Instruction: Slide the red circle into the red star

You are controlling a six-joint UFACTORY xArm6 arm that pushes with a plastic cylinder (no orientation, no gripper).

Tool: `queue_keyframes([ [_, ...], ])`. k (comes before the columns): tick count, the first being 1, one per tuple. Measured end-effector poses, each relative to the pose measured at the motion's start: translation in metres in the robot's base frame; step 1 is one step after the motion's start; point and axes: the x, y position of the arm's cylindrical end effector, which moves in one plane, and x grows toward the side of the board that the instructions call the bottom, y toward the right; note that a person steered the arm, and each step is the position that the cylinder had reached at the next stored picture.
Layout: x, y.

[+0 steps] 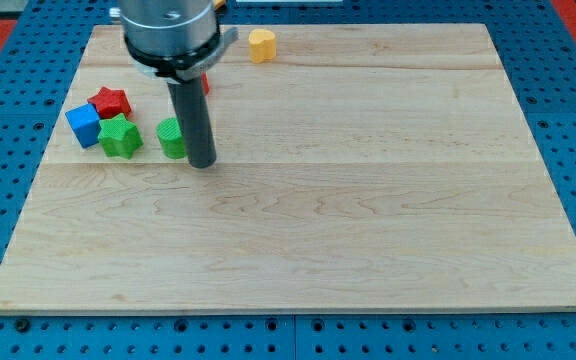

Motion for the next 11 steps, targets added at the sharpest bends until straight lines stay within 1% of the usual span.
queue_keyframes([
  [2, -0.028, -0.037],
  [3, -0.019, 0.021],
  [4, -0.043, 0.100],
  [5, -0.095, 0.114],
  [6, -0.129, 0.081],
  [7, -0.138, 0.051],
  [9, -0.126, -0.023],
  [10, -0.143, -0.027],
  [11, -0.146, -0.050],
])
